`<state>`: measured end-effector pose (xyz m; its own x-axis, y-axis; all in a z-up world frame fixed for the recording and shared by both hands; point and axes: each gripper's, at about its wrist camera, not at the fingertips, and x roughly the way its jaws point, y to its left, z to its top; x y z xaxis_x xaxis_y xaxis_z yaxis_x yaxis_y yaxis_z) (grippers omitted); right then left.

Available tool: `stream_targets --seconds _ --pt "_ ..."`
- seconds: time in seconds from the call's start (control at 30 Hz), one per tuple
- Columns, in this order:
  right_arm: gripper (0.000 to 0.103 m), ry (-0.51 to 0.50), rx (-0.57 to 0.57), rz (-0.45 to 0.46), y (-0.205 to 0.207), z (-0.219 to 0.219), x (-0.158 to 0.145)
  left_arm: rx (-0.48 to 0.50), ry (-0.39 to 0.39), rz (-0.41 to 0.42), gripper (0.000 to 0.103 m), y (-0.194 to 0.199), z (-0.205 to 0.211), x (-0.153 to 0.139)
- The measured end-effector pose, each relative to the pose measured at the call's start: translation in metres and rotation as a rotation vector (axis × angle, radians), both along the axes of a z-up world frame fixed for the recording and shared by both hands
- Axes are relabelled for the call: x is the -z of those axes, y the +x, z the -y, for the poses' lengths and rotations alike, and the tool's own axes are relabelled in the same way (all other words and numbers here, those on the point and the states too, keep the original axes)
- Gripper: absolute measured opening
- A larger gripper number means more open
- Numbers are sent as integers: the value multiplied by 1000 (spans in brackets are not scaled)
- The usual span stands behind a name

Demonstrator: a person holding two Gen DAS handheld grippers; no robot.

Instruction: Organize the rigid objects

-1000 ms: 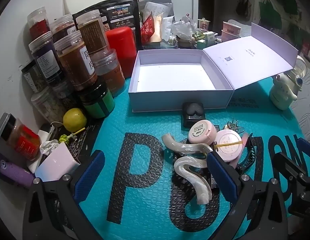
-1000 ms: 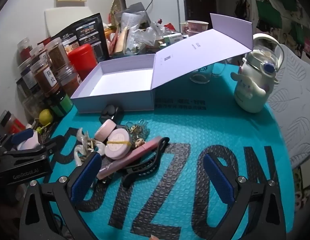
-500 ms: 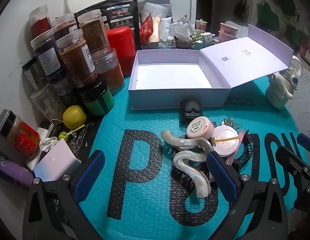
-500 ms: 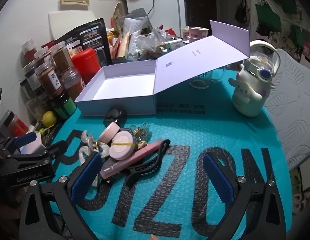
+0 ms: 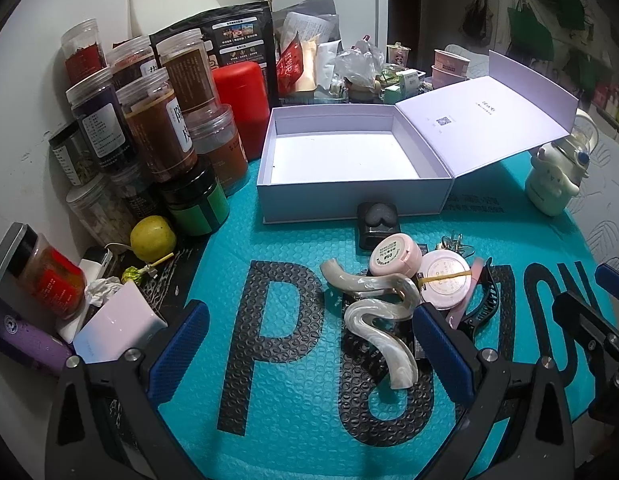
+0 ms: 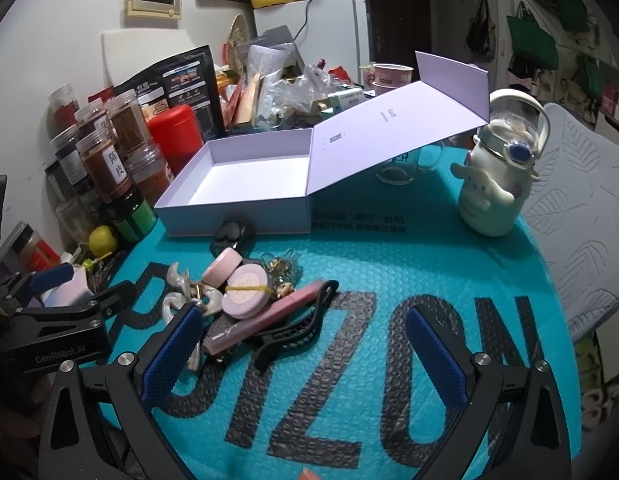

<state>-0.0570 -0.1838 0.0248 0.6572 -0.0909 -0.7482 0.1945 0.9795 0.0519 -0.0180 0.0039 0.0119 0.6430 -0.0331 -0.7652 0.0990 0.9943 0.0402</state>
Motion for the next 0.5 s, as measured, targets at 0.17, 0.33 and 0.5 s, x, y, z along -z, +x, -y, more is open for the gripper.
stream_targets --seconds 0.17,0.33,0.5 --pt "103 -2 4 6 -3 -1 -1 -4 -3 2 103 -2 -3 0" --pt "103 -3 0 7 -5 -3 -1 1 -17 -4 103 -4 -4 1" --pt "103 -11 -2 8 -7 -3 -1 7 -18 10 103 -7 -3 -2"
